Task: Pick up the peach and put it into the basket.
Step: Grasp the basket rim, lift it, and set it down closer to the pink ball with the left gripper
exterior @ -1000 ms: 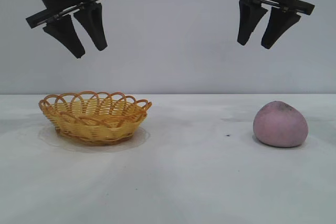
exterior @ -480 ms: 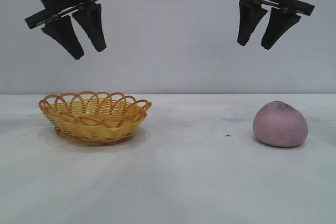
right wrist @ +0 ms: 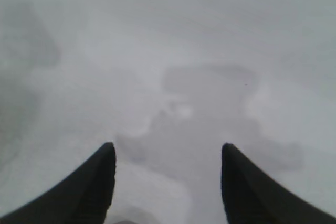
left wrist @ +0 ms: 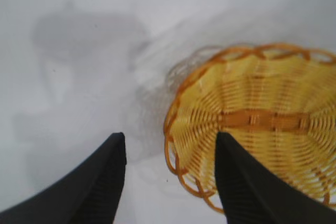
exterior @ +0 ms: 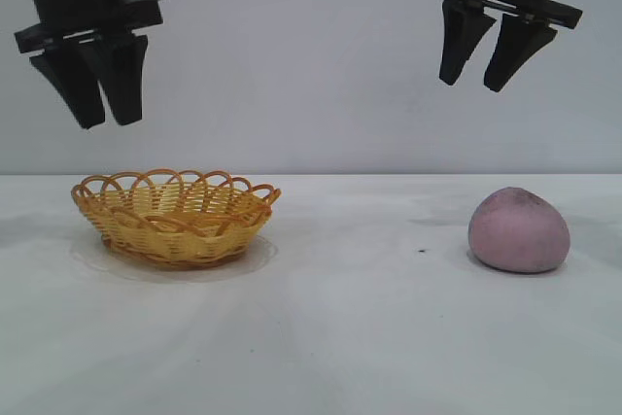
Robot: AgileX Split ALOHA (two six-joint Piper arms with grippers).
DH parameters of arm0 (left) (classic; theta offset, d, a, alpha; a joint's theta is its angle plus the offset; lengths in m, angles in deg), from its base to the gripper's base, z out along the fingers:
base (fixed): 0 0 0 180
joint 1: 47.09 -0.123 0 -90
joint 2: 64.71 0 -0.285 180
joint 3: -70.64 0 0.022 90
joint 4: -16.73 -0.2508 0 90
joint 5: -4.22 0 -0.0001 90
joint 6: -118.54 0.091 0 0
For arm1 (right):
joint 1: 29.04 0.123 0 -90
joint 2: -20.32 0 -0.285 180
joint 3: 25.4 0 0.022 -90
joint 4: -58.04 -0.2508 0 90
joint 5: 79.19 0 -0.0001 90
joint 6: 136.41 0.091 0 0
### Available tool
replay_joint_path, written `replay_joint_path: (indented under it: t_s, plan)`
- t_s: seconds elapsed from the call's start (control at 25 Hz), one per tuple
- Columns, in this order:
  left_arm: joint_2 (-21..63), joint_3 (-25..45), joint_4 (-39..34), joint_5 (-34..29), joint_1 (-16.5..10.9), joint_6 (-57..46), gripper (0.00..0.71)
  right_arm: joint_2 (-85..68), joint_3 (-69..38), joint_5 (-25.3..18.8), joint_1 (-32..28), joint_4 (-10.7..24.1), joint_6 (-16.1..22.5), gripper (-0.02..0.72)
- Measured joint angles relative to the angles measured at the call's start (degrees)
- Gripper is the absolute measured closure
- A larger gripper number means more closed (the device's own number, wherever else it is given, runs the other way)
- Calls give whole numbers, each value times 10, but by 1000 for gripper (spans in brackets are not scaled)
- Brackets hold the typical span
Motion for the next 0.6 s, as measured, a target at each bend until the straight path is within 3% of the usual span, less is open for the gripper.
replay_joint_path:
  t_s: [0.6]
  plan:
    - [-108,-97,-6,-65,0,17,379,0,0,-2,0,0,1,332]
